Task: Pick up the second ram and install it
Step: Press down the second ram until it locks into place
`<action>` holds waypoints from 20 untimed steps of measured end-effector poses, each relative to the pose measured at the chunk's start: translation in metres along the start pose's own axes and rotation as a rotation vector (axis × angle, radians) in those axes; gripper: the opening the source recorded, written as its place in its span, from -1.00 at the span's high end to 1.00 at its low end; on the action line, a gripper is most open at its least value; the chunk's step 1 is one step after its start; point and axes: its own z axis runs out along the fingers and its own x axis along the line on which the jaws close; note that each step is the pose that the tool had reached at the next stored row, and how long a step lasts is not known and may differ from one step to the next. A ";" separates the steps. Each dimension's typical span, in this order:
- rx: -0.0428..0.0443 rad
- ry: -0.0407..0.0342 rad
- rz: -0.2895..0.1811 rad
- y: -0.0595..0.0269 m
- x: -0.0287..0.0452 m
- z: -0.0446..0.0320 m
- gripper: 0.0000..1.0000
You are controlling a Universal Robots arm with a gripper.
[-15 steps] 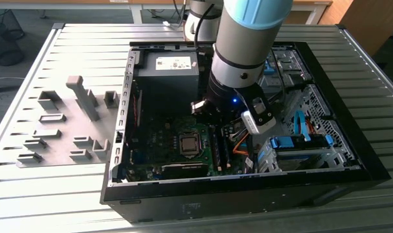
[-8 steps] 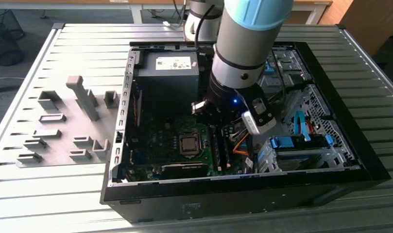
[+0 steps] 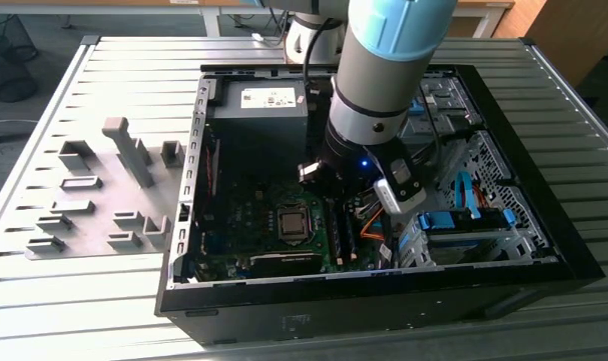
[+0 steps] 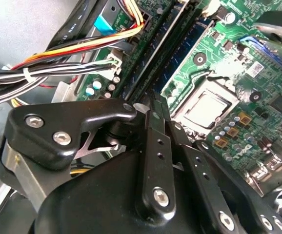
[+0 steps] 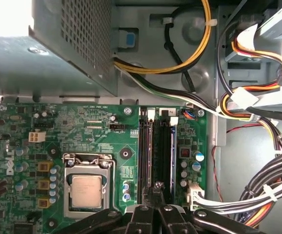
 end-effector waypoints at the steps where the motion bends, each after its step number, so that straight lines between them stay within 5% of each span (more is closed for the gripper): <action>1: 0.0005 0.0002 0.000 -0.0001 0.0000 0.0010 0.79; 9: 0.0032 0.0018 0.000 0.0000 -0.0004 0.0067 0.79; 11: -0.0023 0.0000 0.000 0.0006 -0.0003 0.0019 0.79; 17: 0.0009 0.0013 0.000 0.0006 0.0011 -0.0265 0.79; 20: 0.0006 0.0012 0.000 0.0007 0.0013 -0.0308 0.79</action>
